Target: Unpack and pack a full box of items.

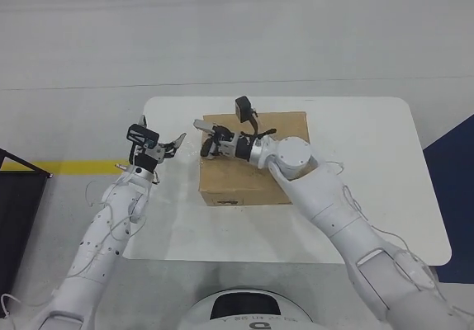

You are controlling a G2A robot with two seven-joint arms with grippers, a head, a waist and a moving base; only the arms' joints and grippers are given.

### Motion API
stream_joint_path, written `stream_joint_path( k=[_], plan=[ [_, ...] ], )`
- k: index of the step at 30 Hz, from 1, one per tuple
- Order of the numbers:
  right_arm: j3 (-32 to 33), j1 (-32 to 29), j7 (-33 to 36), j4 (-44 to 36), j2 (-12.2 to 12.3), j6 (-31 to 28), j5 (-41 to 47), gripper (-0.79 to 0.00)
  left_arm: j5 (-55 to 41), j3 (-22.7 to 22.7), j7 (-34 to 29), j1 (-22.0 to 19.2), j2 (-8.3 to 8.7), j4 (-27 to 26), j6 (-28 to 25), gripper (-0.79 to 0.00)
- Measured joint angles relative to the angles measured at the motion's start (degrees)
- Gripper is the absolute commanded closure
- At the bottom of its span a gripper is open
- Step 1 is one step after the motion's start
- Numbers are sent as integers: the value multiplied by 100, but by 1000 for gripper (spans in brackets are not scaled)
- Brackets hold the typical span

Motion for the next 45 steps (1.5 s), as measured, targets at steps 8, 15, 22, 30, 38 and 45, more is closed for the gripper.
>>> stream_joint_path(
  k=[8, 15, 22, 30, 38, 45],
  plan=[
    [-239, 364, 412, 641, -208, -361, 531, -785, 3, 5, -2, -2, 0, 0, -2, -785],
    [273, 31, 1020, 182, -92, -1442, 1037, -785, 3, 5, -2, -2, 0, 0, -2, -785],
    [1669, -1188, 1333, -1453, 397, -2000, 580, -785, 3, 5, -2, -2, 0, 0, -2, -785],
    [3580, -3067, 816, -3392, 774, -2049, 281, -785, 3, 5, -2, -2, 0, 0, -2, -785],
    [4500, -4091, -642, -3629, 849, -1887, -367, -785, 3, 5, -2, -2, 0, 0, -2, -785],
    [4520, -4508, -1369, -3670, 829, -1924, -512, -785, 3, 5, -2, -2, 0, 0, -2, -784]
  ],
)
